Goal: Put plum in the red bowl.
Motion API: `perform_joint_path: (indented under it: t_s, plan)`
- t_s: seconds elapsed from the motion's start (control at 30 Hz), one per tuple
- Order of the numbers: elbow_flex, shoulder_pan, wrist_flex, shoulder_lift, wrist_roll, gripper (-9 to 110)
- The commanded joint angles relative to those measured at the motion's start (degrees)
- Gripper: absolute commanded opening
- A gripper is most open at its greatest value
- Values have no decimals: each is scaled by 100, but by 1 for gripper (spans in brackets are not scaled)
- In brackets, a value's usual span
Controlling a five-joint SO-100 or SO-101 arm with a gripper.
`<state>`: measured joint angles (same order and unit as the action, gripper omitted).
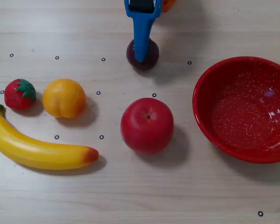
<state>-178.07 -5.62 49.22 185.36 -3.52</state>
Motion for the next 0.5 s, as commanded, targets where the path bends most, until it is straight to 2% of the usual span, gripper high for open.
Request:
perform_joint_path:
  t_s: [0.0, 0.47]
  plan:
    - [-62, 70, 123, -35, 132, 0]
    - [-62, 70, 79, -88, 141, 0]
